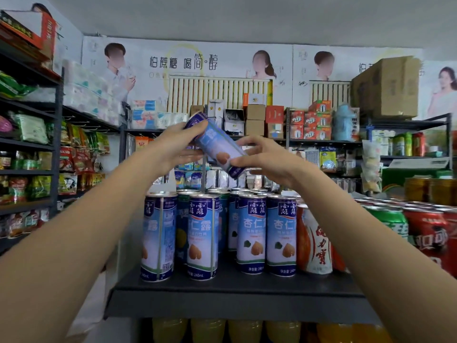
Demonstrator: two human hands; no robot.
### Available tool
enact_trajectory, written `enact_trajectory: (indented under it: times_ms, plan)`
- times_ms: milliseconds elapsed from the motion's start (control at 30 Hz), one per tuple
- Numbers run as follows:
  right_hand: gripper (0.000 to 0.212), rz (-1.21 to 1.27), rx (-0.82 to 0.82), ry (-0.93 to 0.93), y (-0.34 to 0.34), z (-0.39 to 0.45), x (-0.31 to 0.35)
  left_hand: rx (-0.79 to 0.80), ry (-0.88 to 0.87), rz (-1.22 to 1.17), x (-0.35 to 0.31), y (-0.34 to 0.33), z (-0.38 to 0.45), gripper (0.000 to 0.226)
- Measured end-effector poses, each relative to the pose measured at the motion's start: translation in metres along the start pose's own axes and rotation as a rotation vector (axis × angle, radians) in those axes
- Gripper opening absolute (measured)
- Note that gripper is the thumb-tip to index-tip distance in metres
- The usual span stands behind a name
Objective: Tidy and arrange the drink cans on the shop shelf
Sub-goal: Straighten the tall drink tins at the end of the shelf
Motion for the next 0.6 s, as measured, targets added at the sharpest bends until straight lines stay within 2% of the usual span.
enact_trajectory:
  times_ms: [67, 133, 267, 400, 467, 600]
  plan:
    - [0.03, -0.078, 0.113, -0.04, -0.012, 0.006, -0.005, 0.049, -0.037, 0.12, -0.003, -0.001, 0.003, 0.024]
    - [0.019, -0.039, 0.173, -0.036, -0.02, 0.012, -0.007, 0.058, -0.057, 0.209, -0.005, 0.001, 0.006, 0.034]
    - [0.028, 0.074, 0.167, -0.024, -0.019, 0.024, -0.014, 0.029, -0.037, 0.248, -0.006, 0.007, 0.009, 0.037]
    - [0.026, 0.175, 0.199, 0.051, -0.022, 0.025, -0.008, 0.08, -0.063, 0.247, -0.009, 0.0, 0.013, 0.038]
    - [0.031, 0.17, 0.141, 0.093, -0.019, 0.028, 0.001, 0.104, -0.072, 0.273, -0.011, -0.009, 0.017, 0.04]
    - [0.048, -0.014, -0.095, 0.145, -0.006, 0.033, 0.015, 0.154, -0.062, 0.278, -0.009, -0.027, 0.024, 0.05]
Point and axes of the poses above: each hand's wrist, its own z-axis towards the middle knuckle, its own y-axis out of the back of the hand, x = y × z, the point moved 7 cm from there along z, towards the middle knuckle, and after that the axes turned 9 degrees about x, right-handed, at the moved point
